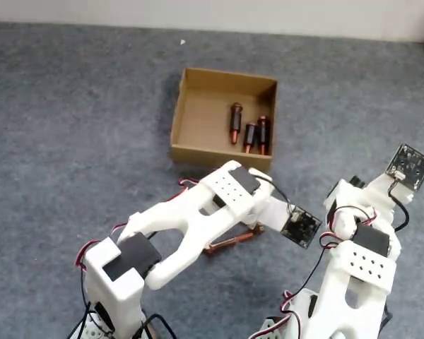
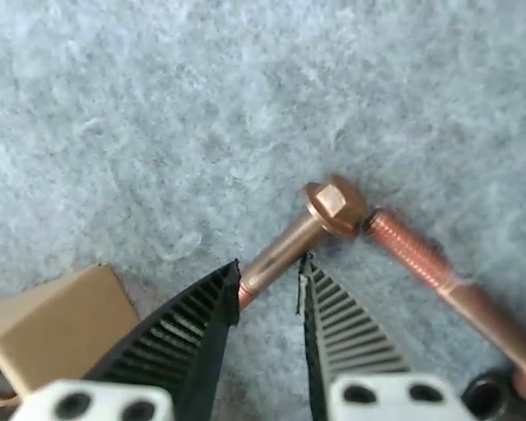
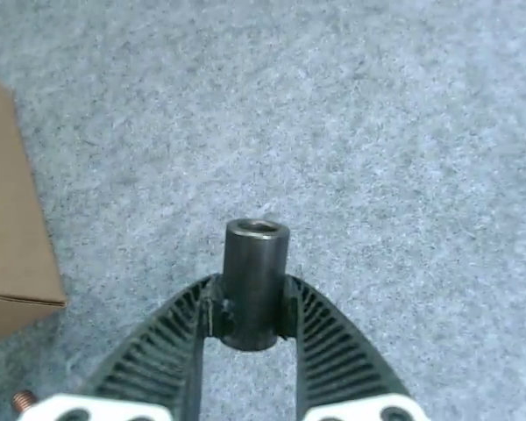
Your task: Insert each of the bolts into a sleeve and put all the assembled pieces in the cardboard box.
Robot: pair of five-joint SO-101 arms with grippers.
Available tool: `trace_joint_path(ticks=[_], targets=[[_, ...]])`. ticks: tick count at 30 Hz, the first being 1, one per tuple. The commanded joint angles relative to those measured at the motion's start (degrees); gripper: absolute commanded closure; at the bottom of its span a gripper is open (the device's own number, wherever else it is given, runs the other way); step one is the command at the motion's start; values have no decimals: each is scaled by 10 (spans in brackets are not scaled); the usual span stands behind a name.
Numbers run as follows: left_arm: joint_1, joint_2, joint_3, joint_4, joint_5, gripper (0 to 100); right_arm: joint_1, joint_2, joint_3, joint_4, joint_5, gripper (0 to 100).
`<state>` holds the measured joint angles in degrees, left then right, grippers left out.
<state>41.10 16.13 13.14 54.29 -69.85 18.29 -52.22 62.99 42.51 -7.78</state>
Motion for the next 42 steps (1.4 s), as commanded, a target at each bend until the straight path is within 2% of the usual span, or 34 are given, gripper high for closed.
trace_joint_path(ticks=[1, 11, 14, 20, 28, 35, 39, 42], targets=[[-14, -5, -24, -12, -7, 863, 8, -22, -31, 0, -3, 993], [-29, -5, -23, -13, -7, 863, 57, -22, -67, 22, -3, 993], [-23, -4, -22, -41, -7, 863, 55, -22, -65, 22, -3, 993], [-8, 73, -63, -50, -9, 863, 55, -22, -65, 22, -2, 993], [-4, 143, -174, 89, -11, 863, 55, -22, -65, 21, -2, 993], [7, 155, -184, 103, -12, 868, 58, -22, -65, 21, -2, 993], [7, 153, -187, 164, -73, 925, 58, -22, -65, 21, -2, 993], [2, 153, -187, 185, -81, 972, 58, -22, -65, 21, -2, 993]])
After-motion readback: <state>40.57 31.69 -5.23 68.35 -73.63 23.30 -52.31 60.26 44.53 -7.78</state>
